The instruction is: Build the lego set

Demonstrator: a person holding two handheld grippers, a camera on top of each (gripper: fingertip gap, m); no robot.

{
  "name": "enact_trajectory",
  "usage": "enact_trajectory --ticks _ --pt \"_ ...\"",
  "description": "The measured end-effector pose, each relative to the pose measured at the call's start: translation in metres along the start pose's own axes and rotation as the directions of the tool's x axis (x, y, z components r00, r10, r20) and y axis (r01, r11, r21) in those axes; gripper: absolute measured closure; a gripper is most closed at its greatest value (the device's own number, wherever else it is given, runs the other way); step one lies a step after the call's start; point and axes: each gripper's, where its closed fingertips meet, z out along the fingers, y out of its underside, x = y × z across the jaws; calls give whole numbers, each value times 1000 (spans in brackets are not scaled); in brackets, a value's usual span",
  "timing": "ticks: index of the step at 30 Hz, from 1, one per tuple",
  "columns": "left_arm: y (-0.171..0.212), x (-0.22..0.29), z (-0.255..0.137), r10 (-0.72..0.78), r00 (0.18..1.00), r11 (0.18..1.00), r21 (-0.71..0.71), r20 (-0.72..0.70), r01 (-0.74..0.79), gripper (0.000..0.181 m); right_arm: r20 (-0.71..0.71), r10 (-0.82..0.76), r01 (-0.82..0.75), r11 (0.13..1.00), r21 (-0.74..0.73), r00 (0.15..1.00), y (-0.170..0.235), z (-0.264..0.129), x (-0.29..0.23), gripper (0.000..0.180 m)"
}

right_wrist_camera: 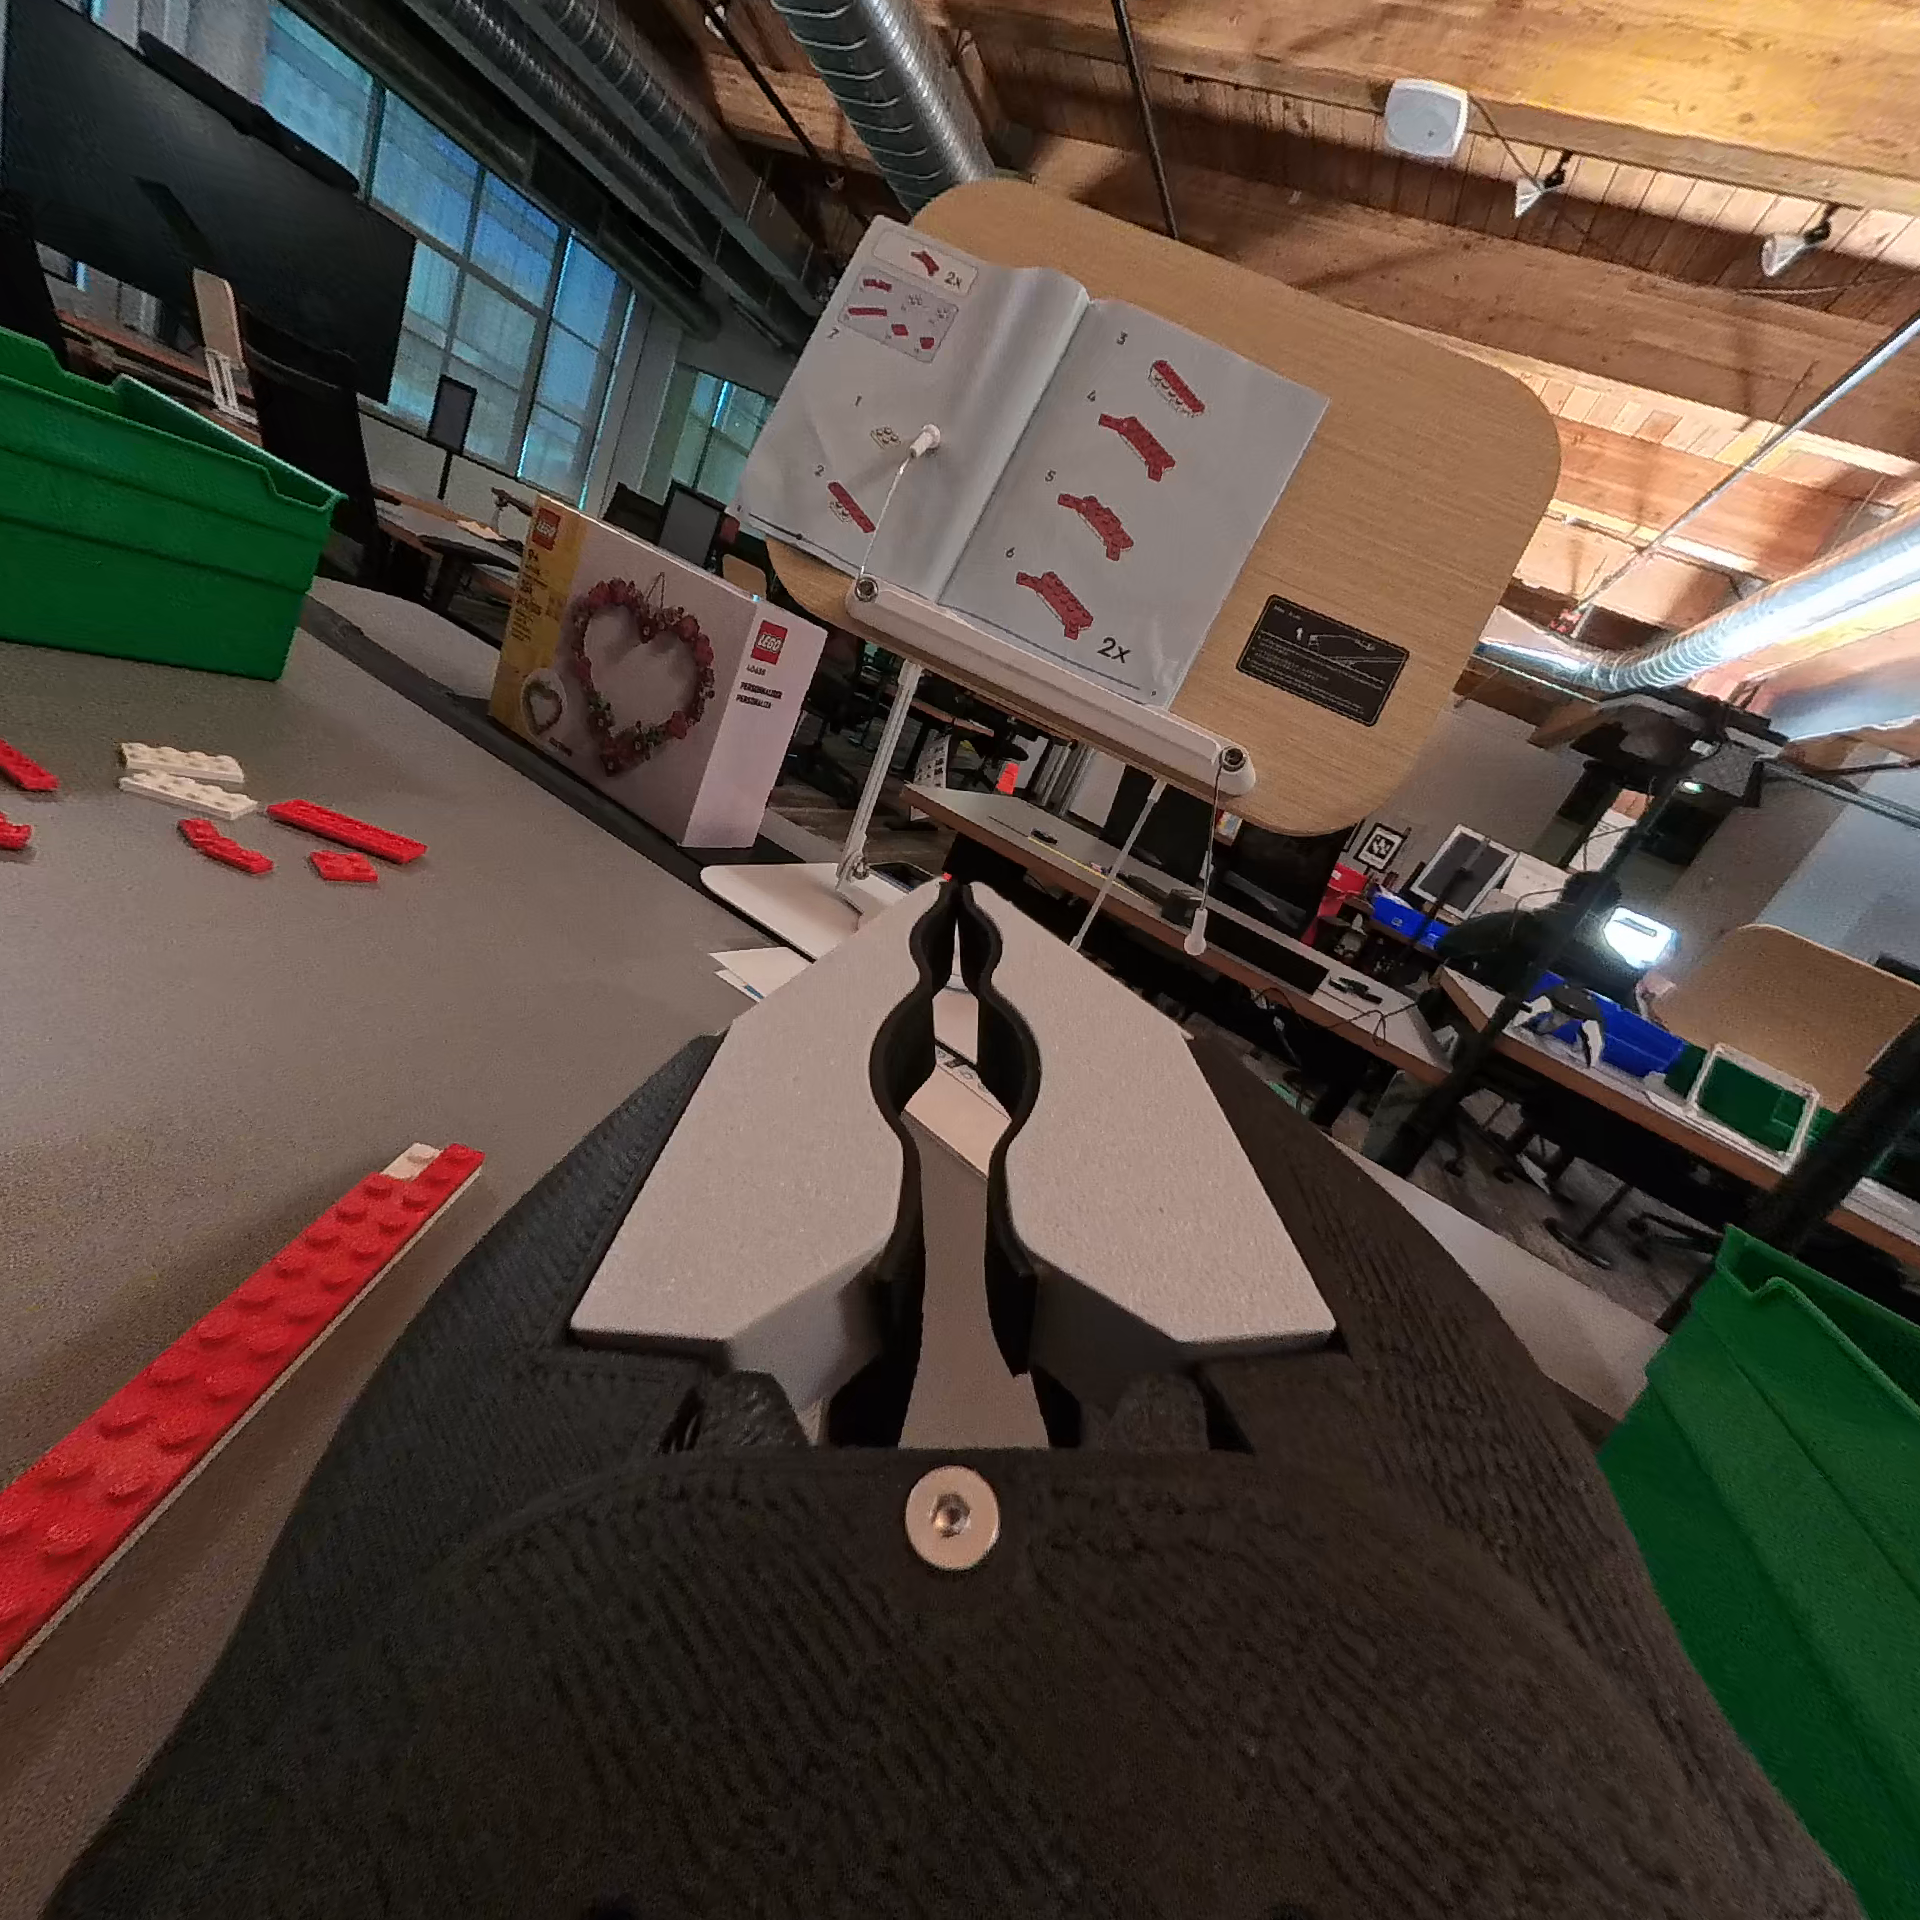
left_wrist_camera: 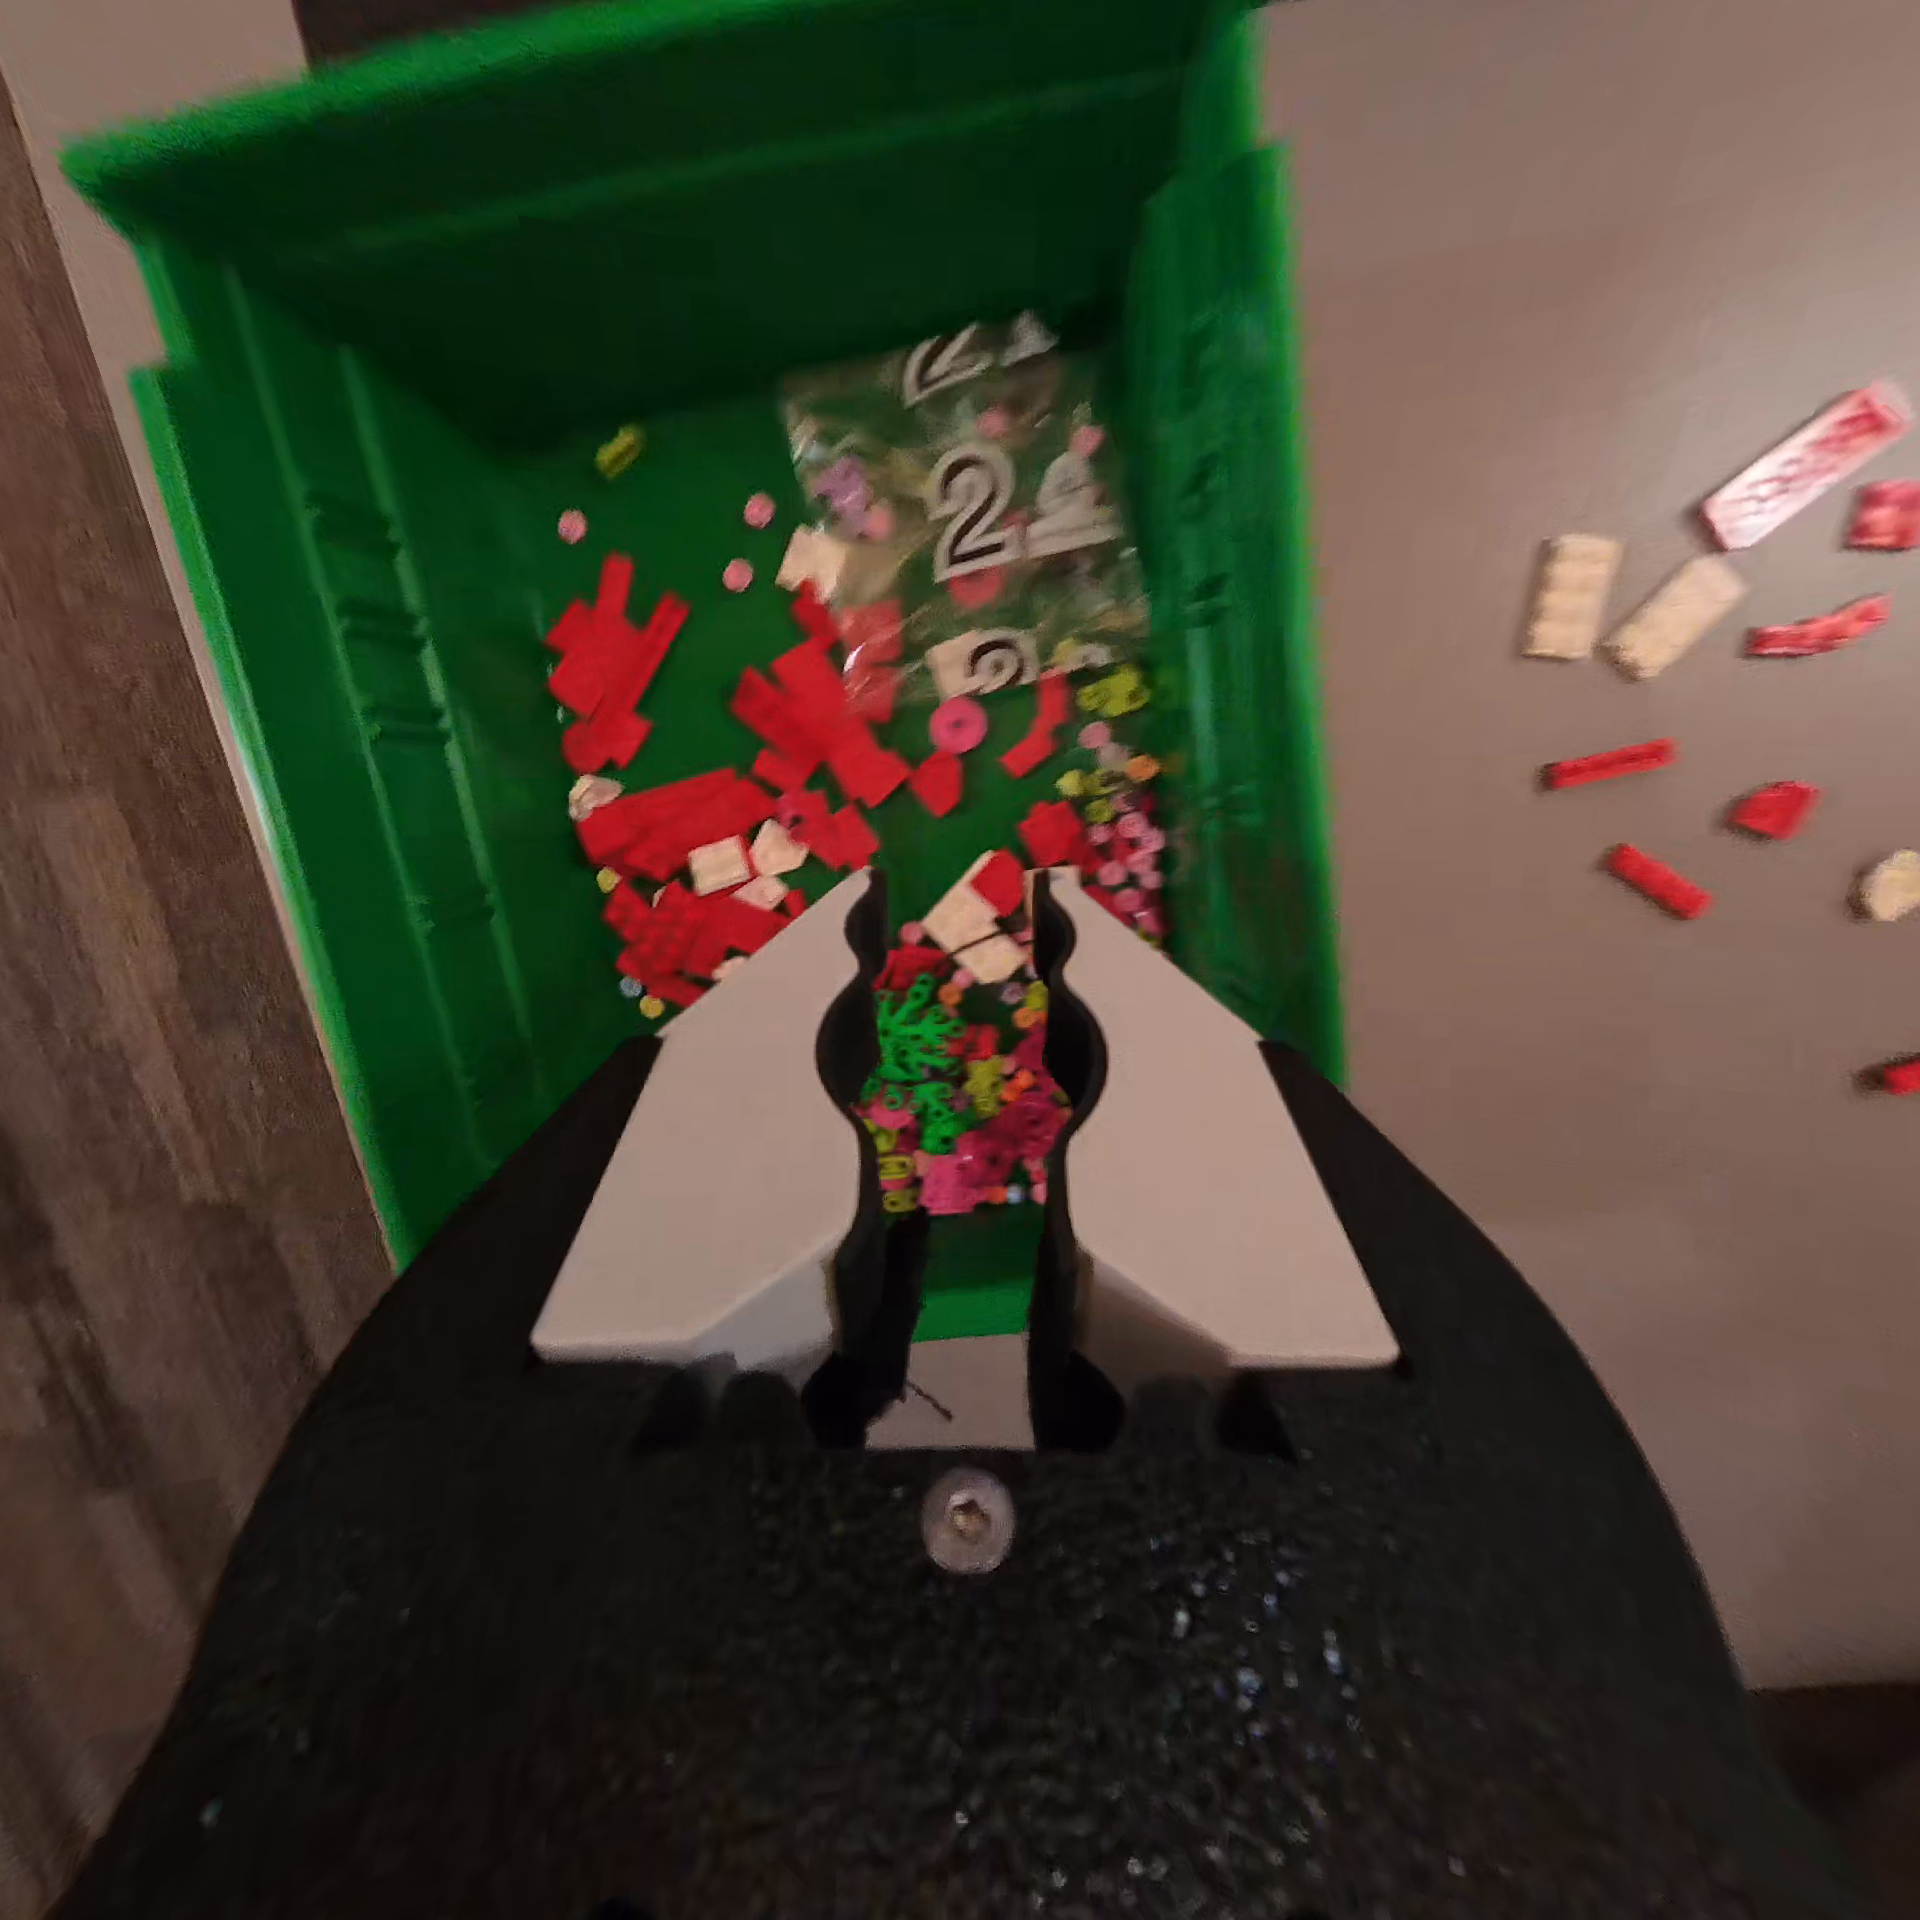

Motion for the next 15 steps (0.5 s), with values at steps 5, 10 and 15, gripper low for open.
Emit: enact_trajectory --ticks 5,10,15 --pt "30 -39 44 -75 997 991 -113 6 75 161 7 -13 13 1000 -11 1000 2 1 -2 180" --pt "44 -55 70 -121 993 979 -163 2 120 163 18 -38 38 999 -22 999 3 2 -6 180" --pt "40 -50 81 -183 979 973 -158 -89 167 168 27 -48 49 998 -29 998 4 3 -8 180"
